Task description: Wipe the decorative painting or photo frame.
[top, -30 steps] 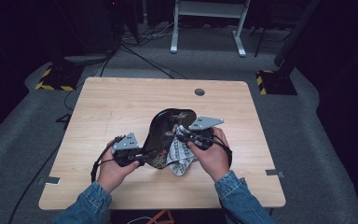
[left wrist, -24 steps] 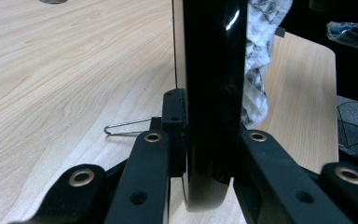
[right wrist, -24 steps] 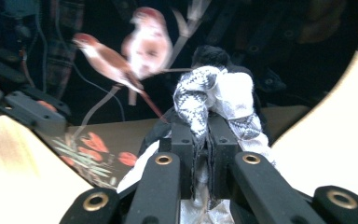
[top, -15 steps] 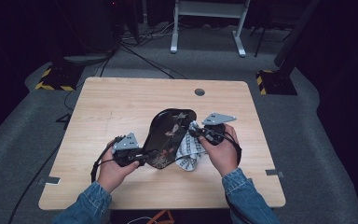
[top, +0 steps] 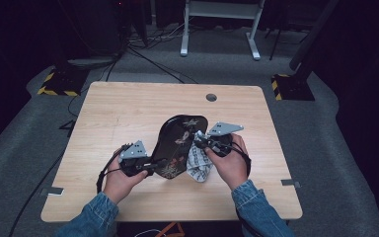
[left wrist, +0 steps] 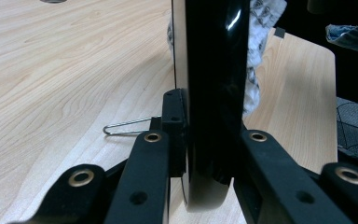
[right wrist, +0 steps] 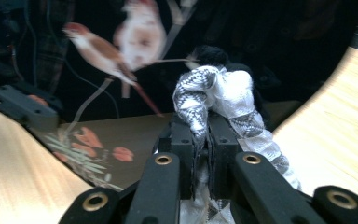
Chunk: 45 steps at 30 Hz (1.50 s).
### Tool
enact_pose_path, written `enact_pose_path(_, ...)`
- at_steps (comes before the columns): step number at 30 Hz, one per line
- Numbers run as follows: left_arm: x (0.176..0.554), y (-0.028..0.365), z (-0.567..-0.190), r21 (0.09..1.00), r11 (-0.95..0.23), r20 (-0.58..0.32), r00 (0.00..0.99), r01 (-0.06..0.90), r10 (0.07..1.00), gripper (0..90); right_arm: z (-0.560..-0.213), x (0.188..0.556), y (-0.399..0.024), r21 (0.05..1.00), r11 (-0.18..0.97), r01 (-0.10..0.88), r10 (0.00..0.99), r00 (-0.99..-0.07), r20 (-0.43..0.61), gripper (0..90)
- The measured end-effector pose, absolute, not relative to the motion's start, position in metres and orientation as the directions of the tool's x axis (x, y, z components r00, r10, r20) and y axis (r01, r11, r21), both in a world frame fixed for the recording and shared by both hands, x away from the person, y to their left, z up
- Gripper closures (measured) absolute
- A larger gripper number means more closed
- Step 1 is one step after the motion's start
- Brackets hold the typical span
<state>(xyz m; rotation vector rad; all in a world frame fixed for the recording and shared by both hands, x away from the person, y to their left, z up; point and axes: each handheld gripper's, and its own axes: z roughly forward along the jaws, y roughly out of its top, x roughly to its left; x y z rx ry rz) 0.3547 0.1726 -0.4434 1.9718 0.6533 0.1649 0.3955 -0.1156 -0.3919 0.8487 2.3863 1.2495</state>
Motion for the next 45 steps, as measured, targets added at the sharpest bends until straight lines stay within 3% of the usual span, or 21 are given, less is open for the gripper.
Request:
enact_pose_path(20,0.354,0.173,-0.444,0.861,-0.343,-0.164,0.843,0.376,0.512,79.8,-0.397,0.371,-0.07,0.81,0.519,0.273,0.494,-0.869,-0.023,84.2)
enact_pose_path(45,0.354,0.173,-0.444,0.862,-0.344,-0.164,0.845,0.374,0.508,79.2,-0.402,0.395,-0.115,0.811,0.46,0.362,0.616,-0.788,0.002,84.8)
